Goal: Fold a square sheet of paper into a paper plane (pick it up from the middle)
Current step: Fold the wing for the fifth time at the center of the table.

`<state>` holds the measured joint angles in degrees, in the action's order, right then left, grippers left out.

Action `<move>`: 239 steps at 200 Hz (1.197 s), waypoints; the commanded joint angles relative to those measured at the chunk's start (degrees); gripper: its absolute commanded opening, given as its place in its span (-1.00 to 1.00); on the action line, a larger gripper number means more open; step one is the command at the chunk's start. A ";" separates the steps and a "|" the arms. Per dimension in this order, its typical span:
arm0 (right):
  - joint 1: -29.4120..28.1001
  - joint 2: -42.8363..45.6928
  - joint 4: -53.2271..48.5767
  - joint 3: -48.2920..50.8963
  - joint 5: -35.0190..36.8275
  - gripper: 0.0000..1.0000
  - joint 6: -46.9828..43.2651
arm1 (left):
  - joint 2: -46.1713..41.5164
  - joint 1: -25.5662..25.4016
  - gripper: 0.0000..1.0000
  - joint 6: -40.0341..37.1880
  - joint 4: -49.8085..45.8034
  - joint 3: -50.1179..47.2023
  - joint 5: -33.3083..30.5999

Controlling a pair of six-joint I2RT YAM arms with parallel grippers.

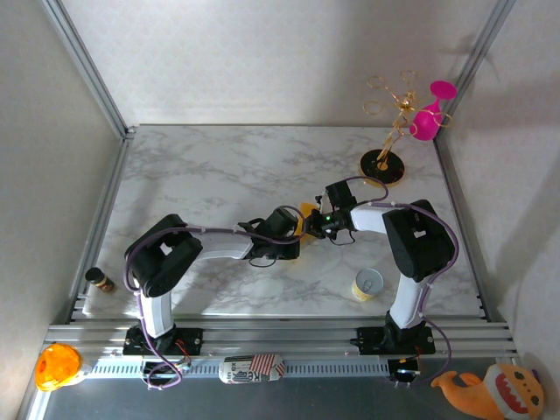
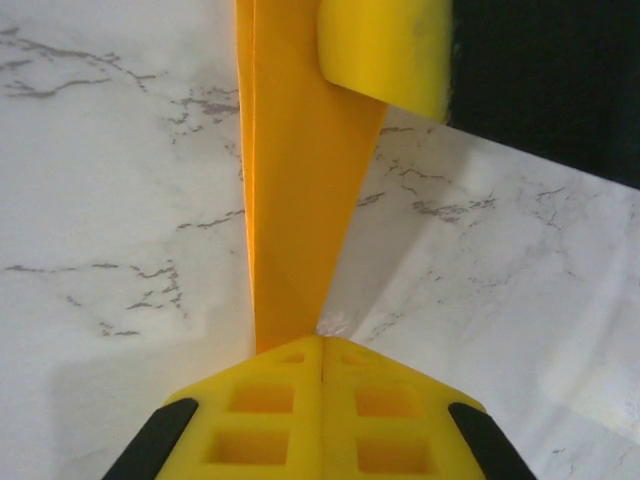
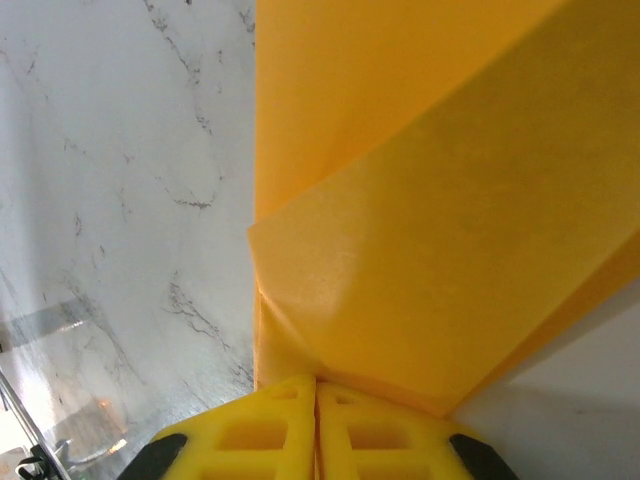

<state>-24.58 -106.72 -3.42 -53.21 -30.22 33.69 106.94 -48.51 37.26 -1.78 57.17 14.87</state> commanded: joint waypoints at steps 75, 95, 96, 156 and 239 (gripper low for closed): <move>0.14 -6.41 -5.19 1.97 10.00 -0.80 0.32 | -2.30 -3.78 -1.00 1.50 -13.62 -7.32 4.08; 0.14 -6.22 -5.12 1.97 9.84 -0.80 0.17 | -4.34 -3.23 -1.00 1.07 -13.96 -4.60 3.13; 0.10 -6.22 -5.11 1.97 9.83 -0.80 0.16 | -4.48 -3.20 -1.00 1.07 -13.91 -4.43 3.09; 0.06 -5.47 -3.97 2.23 7.45 -0.80 -0.29 | -5.32 1.88 -1.00 2.82 -7.42 3.93 0.03; 0.00 -4.82 -3.09 2.65 5.37 -0.80 -0.47 | 3.49 3.41 -1.00 4.19 -4.36 8.60 -2.86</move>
<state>-24.40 -107.15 -2.59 -53.54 -31.24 34.06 108.75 -45.52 40.75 -5.72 64.58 14.28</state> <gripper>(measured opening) 0.101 0.045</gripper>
